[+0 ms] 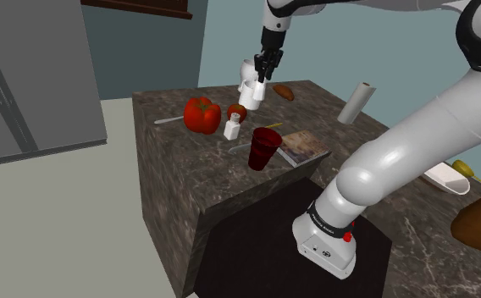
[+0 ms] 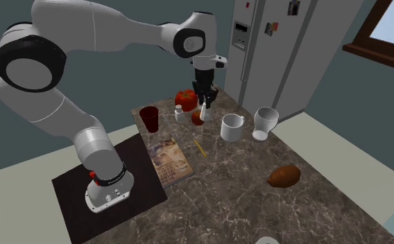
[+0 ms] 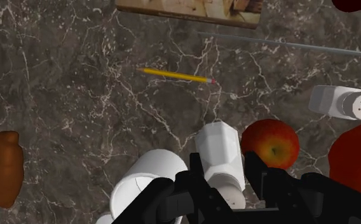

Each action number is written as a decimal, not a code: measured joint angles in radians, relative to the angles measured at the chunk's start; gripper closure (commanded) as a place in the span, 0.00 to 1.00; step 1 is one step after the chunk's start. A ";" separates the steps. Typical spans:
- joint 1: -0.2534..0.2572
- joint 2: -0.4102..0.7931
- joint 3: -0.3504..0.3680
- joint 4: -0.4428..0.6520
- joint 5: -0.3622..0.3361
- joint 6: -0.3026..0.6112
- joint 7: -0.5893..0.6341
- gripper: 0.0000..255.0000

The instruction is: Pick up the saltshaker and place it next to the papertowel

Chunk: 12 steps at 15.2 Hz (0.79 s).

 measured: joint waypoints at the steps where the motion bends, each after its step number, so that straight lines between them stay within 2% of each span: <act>1: 0.000 -0.001 0.001 0.013 0.001 -0.014 -0.001 1.00; 12: 0.002 -0.003 0.006 0.158 0.006 -0.160 -0.020 1.00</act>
